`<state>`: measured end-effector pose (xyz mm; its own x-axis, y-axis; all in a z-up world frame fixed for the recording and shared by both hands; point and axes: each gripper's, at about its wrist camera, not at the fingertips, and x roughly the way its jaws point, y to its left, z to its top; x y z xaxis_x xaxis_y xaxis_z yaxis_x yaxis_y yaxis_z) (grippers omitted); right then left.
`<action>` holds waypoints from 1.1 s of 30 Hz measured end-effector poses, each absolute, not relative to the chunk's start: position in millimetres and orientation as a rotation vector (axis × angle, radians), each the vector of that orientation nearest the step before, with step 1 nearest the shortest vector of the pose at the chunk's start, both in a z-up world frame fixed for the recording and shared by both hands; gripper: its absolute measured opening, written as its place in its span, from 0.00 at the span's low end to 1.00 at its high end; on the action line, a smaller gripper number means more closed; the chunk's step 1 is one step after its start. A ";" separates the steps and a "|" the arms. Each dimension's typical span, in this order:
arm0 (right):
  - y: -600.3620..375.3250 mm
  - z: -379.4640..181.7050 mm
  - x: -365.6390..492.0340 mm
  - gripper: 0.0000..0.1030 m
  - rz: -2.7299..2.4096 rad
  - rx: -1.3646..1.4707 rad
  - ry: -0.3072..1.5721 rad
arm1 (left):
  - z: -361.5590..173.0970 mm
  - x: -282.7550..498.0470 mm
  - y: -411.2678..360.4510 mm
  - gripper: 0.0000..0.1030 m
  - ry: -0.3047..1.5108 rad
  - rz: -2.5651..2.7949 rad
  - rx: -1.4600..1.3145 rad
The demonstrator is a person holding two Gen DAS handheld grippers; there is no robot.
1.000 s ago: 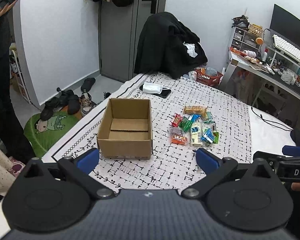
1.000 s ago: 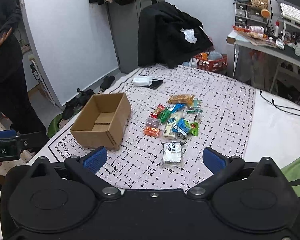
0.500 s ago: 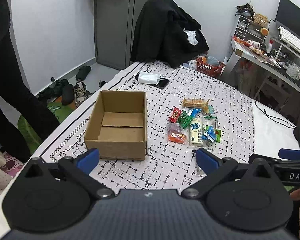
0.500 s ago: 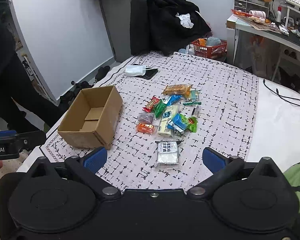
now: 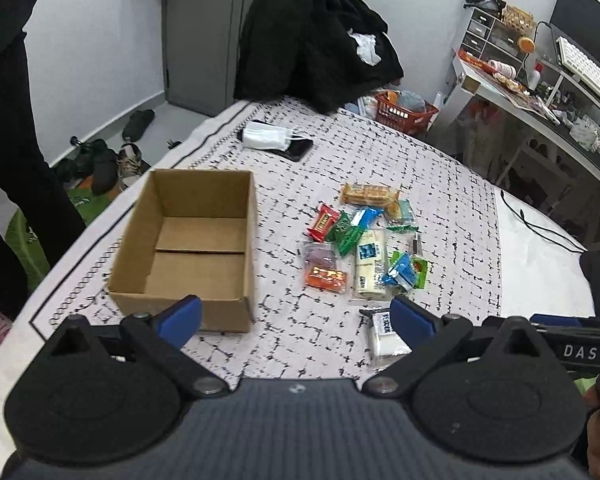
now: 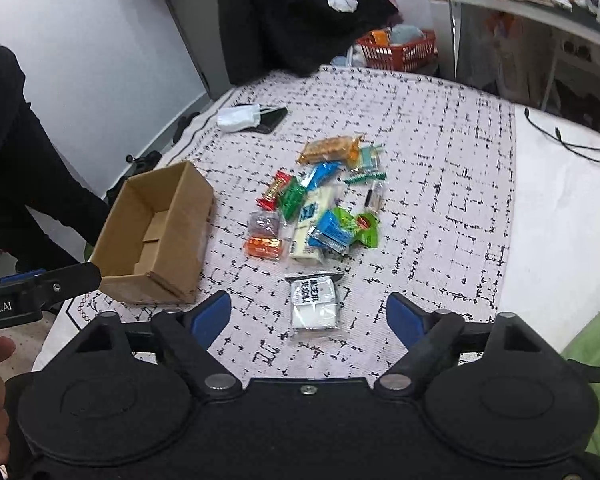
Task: Organize snacks
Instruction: 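Grasp the white black-text snack pack with the left gripper while the right grasps the blue packet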
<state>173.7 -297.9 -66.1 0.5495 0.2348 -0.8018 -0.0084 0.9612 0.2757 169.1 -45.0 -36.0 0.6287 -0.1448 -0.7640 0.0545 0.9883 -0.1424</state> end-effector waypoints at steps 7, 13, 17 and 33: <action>-313.0 -84.0 197.5 0.73 0.130 0.294 1.027 | -56.9 197.5 -61.3 0.93 0.942 -0.147 -0.141; -328.8 -97.5 218.1 0.70 0.115 0.330 1.046 | -79.6 218.9 -74.6 0.89 0.993 -0.154 -0.171; -339.4 -110.4 229.5 0.69 0.120 0.377 1.047 | -95.6 228.5 -87.7 0.88 1.035 -0.162 -0.192; -359.2 -171.4 263.3 0.69 0.202 0.586 1.059 | -177.3 259.2 -140.7 0.80 1.191 -0.149 -0.219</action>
